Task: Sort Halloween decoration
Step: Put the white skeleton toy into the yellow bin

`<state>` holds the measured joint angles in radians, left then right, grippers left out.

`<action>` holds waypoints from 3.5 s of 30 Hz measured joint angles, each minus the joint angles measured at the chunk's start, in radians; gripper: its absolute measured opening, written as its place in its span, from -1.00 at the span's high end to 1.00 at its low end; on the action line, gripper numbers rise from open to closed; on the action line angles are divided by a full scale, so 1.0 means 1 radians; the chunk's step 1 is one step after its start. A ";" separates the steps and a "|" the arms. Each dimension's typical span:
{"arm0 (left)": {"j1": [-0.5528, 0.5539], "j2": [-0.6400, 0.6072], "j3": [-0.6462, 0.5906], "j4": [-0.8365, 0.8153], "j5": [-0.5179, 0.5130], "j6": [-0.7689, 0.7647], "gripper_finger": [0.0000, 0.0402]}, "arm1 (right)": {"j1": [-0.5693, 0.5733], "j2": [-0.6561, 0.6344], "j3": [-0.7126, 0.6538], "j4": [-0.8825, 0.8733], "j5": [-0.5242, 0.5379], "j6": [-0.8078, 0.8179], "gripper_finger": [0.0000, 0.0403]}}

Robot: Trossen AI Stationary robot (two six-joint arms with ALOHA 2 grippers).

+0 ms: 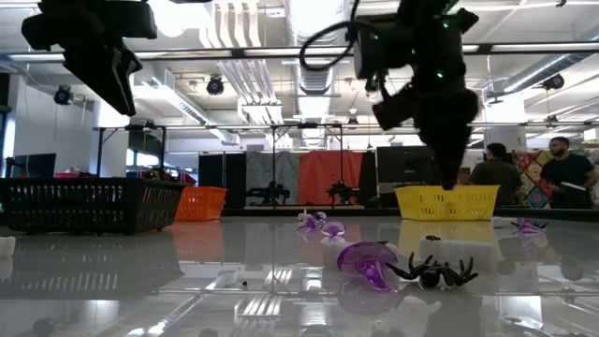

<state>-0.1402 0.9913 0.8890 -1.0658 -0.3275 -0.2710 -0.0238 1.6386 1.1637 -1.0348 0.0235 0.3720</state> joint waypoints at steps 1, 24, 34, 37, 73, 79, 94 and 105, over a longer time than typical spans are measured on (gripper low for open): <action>0.000 0.000 0.000 0.000 0.004 0.000 0.52 | -0.001 0.000 -0.013 0.001 -0.002 -0.016 0.53; 0.000 0.000 0.000 0.001 0.005 -0.007 0.52 | -0.027 -0.005 -0.227 0.108 -0.046 -0.054 0.53; 0.000 -0.001 0.000 0.001 0.005 -0.007 0.52 | -0.084 -0.005 -0.233 0.104 -0.068 -0.018 0.87; 0.000 -0.001 0.000 0.001 0.005 -0.007 0.52 | -0.101 -0.005 -0.233 0.104 -0.076 0.021 0.91; 0.000 -0.001 0.000 -0.038 0.006 -0.082 0.52 | -0.464 -0.042 0.208 -0.139 0.104 -0.147 0.94; 0.000 -0.001 0.000 -0.049 0.006 -0.083 0.52 | -0.577 -0.027 0.186 -0.135 0.086 -0.201 0.94; 0.000 -0.001 0.000 -0.060 0.006 -0.086 0.52 | -0.635 0.000 0.147 -0.081 0.056 -0.230 0.94; 0.000 -0.001 0.000 -0.073 0.006 -0.106 0.52 | -0.605 0.000 0.145 -0.109 0.143 -0.214 0.64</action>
<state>-0.1402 0.9905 0.8890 -1.1392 -0.3218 -0.3770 -0.6288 1.6382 1.3090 -1.1442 0.1661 0.1581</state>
